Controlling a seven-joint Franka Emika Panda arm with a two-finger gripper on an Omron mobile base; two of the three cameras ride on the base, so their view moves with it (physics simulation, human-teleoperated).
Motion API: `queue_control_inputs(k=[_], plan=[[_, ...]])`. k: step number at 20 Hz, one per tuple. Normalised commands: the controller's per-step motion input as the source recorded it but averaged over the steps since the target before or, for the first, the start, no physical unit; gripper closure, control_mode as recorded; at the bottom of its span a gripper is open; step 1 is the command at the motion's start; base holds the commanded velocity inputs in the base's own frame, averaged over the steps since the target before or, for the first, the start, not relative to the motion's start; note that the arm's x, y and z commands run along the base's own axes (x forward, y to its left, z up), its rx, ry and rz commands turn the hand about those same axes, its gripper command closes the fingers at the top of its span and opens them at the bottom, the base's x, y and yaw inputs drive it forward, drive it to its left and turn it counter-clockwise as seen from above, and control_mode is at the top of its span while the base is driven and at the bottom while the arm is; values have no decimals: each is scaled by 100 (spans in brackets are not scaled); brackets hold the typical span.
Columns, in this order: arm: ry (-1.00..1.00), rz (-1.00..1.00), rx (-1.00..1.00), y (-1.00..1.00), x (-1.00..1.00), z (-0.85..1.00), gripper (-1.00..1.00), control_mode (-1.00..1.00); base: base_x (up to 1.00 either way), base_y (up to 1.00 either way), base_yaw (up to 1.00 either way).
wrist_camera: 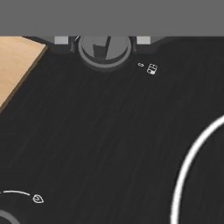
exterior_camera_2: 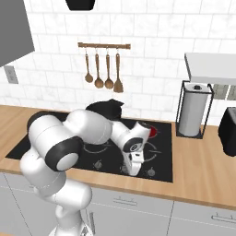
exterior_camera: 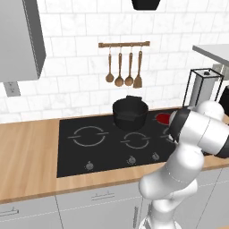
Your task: Turn off the rear right burner of the stove.
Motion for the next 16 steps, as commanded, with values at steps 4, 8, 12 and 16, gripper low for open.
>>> queue_control_inputs(k=[4, 8, 12, 16], plan=[[26, -59, 0, 29, 0, -17, 100, -100, 0, 0, 0], [27, -65, -1, 36, 0, -25, 100, -100, 0, 0, 0], [29, -71, -4, 55, 0, -31, 100, -100, 0, 0, 0], [31, -75, -7, 62, 0, -37, 100, -100, 0, 0, 0]])
